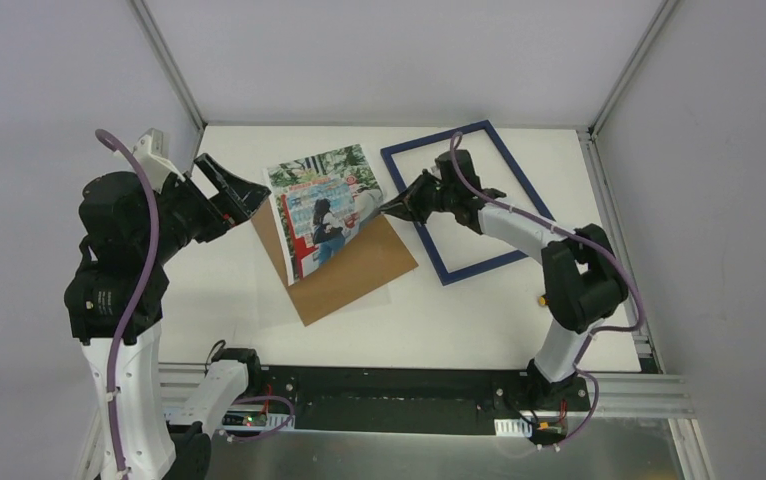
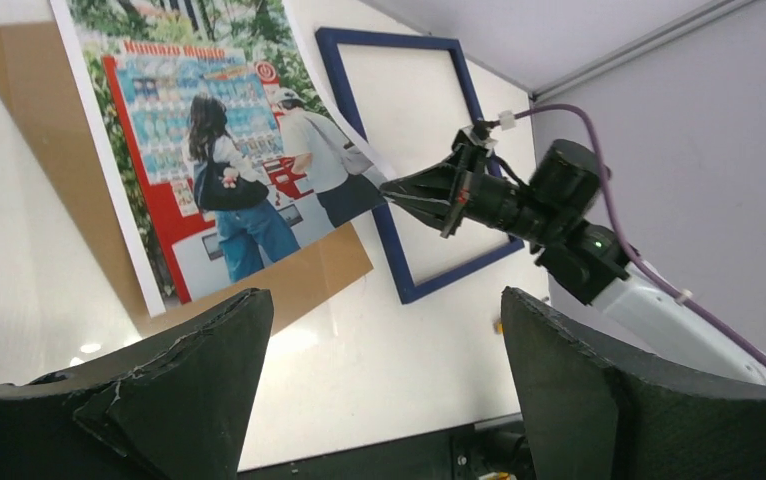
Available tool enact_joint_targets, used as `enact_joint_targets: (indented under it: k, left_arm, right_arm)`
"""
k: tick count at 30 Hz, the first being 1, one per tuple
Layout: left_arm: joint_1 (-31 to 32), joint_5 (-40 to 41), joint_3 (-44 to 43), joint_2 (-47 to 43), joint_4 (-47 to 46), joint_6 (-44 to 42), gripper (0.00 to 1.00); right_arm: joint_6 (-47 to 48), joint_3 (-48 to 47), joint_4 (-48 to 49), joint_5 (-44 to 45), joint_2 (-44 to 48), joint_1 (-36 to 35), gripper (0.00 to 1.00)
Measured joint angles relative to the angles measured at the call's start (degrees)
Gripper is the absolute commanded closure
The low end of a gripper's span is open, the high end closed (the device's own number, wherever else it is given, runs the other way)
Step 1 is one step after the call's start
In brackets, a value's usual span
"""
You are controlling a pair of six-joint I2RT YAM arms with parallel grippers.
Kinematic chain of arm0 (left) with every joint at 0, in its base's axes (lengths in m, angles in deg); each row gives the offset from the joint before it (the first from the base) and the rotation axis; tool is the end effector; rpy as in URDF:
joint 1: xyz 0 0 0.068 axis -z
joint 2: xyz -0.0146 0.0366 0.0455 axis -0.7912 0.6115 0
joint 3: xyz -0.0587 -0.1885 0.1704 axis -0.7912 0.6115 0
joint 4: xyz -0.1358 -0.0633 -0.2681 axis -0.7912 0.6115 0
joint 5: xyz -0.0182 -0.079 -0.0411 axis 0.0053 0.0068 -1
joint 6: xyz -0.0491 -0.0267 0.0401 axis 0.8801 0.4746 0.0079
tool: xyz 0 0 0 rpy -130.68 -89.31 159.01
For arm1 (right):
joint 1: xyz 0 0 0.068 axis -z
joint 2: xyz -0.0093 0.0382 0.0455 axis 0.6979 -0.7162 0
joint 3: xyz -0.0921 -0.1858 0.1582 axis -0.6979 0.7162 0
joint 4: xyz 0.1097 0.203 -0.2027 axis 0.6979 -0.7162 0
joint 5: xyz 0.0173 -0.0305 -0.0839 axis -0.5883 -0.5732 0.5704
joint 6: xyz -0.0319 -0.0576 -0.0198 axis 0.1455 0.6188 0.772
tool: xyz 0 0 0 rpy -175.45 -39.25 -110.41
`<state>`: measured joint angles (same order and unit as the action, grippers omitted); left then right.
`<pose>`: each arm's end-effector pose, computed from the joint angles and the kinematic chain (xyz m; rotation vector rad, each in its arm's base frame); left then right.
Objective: Take the photo out of the frame
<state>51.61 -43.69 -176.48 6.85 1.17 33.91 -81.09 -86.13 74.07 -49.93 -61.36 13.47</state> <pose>0.1600 -0.0169 0.5202 -0.2762 1.7863 -0.7109 0.3809 0.2592 0.2159 0.2153 2.3088 1.4508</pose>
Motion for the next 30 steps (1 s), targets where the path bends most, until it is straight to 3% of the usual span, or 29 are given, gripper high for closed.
enact_joint_targets:
  k: [5,10,18,28,30]
  left_arm:
    - [0.00,-1.88,2.23,-0.35,0.68,1.29,0.14]
    - [0.00,-2.64,3.85,-1.55,1.01,2.62,0.14]
    - [0.00,-3.41,5.68,-3.21,2.12,4.07,0.15]
    - [0.00,-5.88,8.76,-6.45,3.52,7.21,0.15]
    - [0.00,-6.45,8.94,-7.61,3.87,7.96,0.15]
  right_arm:
    - [0.76,5.99,2.38,-1.01,-5.33,1.44,1.00]
    - [2.69,6.12,3.17,-5.25,-12.11,1.40,1.00]
    - [10.32,5.86,-1.07,-8.33,-12.81,1.46,1.00]
    - [17.07,5.86,-6.73,-5.62,-12.81,1.46,1.00]
    - [17.35,5.86,-7.04,-4.24,-12.81,1.46,0.76]
